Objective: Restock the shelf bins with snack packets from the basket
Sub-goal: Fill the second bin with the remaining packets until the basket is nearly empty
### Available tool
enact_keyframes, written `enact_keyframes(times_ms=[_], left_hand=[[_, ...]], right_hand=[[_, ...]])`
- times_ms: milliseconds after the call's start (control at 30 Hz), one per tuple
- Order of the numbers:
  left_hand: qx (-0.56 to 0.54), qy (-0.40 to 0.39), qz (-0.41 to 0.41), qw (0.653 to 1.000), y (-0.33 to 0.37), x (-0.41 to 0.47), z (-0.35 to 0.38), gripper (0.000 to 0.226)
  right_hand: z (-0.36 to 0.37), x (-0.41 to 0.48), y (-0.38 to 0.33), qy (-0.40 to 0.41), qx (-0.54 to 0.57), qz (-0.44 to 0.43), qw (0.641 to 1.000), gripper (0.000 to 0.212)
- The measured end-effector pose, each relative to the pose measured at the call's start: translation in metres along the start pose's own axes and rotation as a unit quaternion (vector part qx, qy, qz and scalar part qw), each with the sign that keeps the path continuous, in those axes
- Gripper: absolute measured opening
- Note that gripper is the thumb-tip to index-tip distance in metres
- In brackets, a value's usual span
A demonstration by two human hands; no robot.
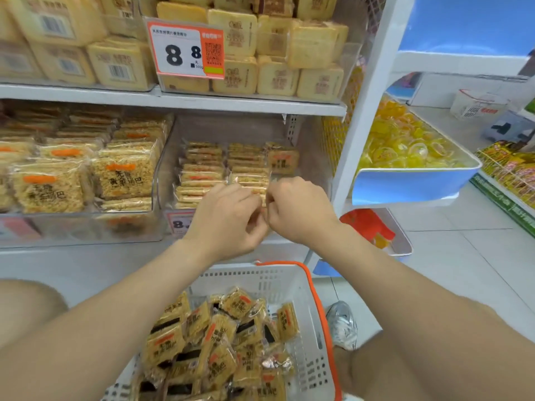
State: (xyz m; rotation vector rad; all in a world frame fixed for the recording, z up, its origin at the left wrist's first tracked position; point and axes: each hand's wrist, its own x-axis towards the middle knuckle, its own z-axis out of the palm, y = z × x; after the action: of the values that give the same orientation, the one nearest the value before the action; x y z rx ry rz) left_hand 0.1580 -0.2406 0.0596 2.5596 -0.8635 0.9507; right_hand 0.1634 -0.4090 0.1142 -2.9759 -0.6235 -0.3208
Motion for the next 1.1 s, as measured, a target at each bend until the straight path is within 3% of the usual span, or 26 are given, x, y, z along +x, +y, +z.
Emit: enact_keyframes(times_ms=[67,167,233,333,400,467,567,667,733,800,933,1100], left_hand=[[-0.012,-0.063,-0.006,0.998,0.012,-0.032,0.018,0.029],[0.004,-0.232,-0.052,0.971,0.025,-0.071,0.047,0.040],[0.022,-0.351,-0.100,0.931,0.031,-0.088,0.064,0.035],[0.007,-0.510,-0.159,0.846,0.036,-0.113,0.085,0.023],[0.016,-0.569,-0.172,0.804,0.033,-0.133,0.099,0.023],[0.030,-0.604,-0.171,0.778,0.025,-0.153,0.113,0.045],[0.040,-0.636,-0.144,0.757,0.018,-0.174,0.130,0.075],[0.056,-0.677,-0.161,0.716,0.017,-0.185,0.139,0.097],[0.061,-0.681,-0.153,0.713,0.013,-0.192,0.148,0.095],[0.066,-0.667,-0.123,0.732,0.011,-0.197,0.156,0.078],[0.079,-0.657,-0.117,0.741,0.016,-0.197,0.162,0.055],[0.061,-0.655,-0.102,0.746,0.014,-0.203,0.159,0.063]], right_hand=[[0.012,-0.026,-0.010,-0.063,-0.009,0.011,0.998,0.016],[0.033,-0.060,-0.022,-0.197,-0.027,-0.002,0.980,0.006],[0.043,-0.075,-0.024,-0.269,-0.049,-0.020,0.962,0.006],[0.058,-0.084,-0.024,-0.349,-0.063,-0.043,0.934,0.023],[0.065,-0.081,-0.022,-0.393,-0.068,-0.053,0.916,0.023],[0.068,-0.072,-0.023,-0.419,-0.060,-0.049,0.904,0.014],[0.074,-0.054,-0.029,-0.408,-0.037,-0.053,0.911,0.022],[0.078,-0.035,-0.035,-0.396,-0.014,-0.064,0.916,0.012],[0.074,-0.026,-0.038,-0.394,0.007,-0.065,0.917,0.022],[0.071,-0.019,-0.040,-0.384,0.006,-0.069,0.921,0.017],[0.065,-0.015,-0.043,-0.373,-0.005,-0.059,0.926,0.029],[0.063,-0.017,-0.047,-0.373,0.004,-0.055,0.926,0.025]])
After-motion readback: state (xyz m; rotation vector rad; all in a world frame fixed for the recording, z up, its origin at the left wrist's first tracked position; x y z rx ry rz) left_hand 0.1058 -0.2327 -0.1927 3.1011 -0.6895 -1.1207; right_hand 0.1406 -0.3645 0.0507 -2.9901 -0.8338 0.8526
